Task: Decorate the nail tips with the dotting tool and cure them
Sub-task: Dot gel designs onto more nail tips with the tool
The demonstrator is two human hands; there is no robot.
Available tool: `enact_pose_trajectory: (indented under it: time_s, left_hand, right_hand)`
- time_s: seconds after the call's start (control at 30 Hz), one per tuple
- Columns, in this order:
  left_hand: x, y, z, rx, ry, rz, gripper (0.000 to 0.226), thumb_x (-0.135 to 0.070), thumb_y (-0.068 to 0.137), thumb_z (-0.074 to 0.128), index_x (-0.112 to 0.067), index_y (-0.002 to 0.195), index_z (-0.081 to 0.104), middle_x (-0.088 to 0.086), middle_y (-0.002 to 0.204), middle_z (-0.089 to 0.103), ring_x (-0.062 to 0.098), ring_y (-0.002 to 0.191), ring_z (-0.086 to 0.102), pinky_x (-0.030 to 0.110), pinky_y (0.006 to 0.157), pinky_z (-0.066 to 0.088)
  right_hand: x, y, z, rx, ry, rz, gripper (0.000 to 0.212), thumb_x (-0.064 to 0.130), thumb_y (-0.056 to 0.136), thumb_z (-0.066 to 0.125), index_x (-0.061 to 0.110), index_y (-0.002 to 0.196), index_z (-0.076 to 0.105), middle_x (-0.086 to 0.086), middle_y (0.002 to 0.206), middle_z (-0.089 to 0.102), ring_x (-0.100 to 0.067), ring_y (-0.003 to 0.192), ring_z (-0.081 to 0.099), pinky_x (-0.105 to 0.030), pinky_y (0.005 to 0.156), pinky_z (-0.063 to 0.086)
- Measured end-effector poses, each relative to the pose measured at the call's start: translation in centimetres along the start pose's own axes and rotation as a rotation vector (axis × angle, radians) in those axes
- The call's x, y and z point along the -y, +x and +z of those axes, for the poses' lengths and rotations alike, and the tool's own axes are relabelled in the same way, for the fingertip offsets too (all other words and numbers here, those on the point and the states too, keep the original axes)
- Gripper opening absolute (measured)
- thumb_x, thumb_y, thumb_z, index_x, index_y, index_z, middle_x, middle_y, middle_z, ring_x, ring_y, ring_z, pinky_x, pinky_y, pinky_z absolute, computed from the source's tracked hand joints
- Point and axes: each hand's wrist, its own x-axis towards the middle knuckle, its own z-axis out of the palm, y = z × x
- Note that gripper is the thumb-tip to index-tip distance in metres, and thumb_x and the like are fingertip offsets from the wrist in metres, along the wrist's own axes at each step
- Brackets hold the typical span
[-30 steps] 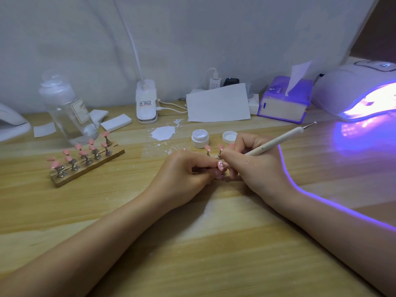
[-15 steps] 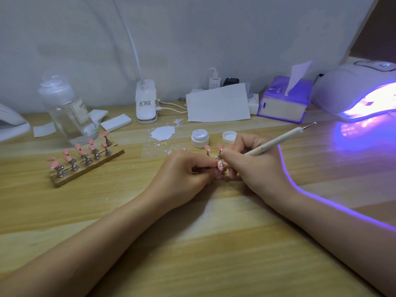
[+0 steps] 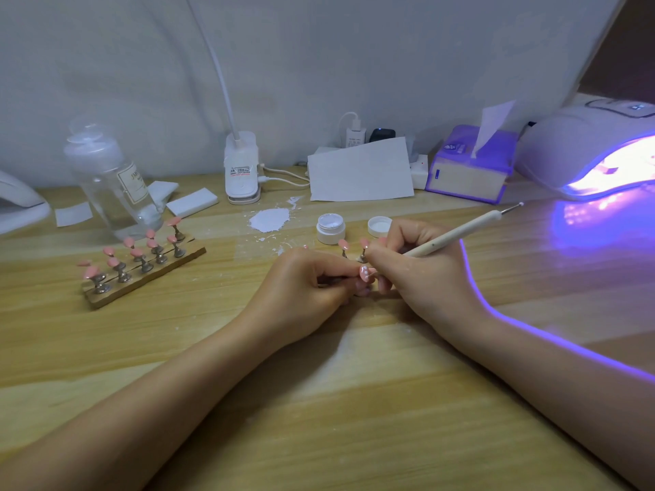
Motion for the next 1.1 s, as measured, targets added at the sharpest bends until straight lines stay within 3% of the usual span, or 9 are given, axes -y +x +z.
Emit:
enact_pose_trajectory:
  time_s: [0.13, 0.57, 1.1]
  left_hand:
    - [0.0, 0.04, 0.07, -0.014, -0.007, -0.004, 0.015, -0.001, 0.081, 0.064, -0.011, 0.082, 0.075, -0.002, 0.072, 0.07, -0.001, 0.068, 0.055, 0.029, 0.065, 0.05]
    - [0.05, 0.03, 0.0, 0.008, -0.012, -0.011, 0.017, 0.001, 0.081, 0.062, -0.011, 0.079, 0.075, 0.001, 0.071, 0.07, 0.003, 0.068, 0.054, 0.033, 0.065, 0.05]
    - [0.26, 0.1, 0.05, -0.012, -0.013, 0.007, 0.017, 0.001, 0.08, 0.064, -0.013, 0.079, 0.075, -0.003, 0.069, 0.07, 0.001, 0.065, 0.057, 0.031, 0.063, 0.051]
  right_hand:
    - [0.13, -0.17, -0.04, -0.002, -0.018, -0.016, 0.038, -0.01, 0.076, 0.055, 0.009, 0.049, 0.036, 0.005, 0.031, 0.044, -0.001, 0.03, 0.045, -0.009, 0.037, 0.036]
    - [0.21, -0.15, 0.05, -0.002, -0.009, -0.004, 0.036, -0.008, 0.075, 0.056, 0.008, 0.049, 0.037, 0.004, 0.031, 0.045, -0.002, 0.031, 0.045, -0.012, 0.038, 0.041]
    - [0.29, -0.15, 0.09, 0.001, -0.012, -0.013, 0.04, -0.011, 0.077, 0.055, 0.009, 0.047, 0.036, 0.004, 0.031, 0.044, -0.001, 0.03, 0.044, -0.009, 0.036, 0.034]
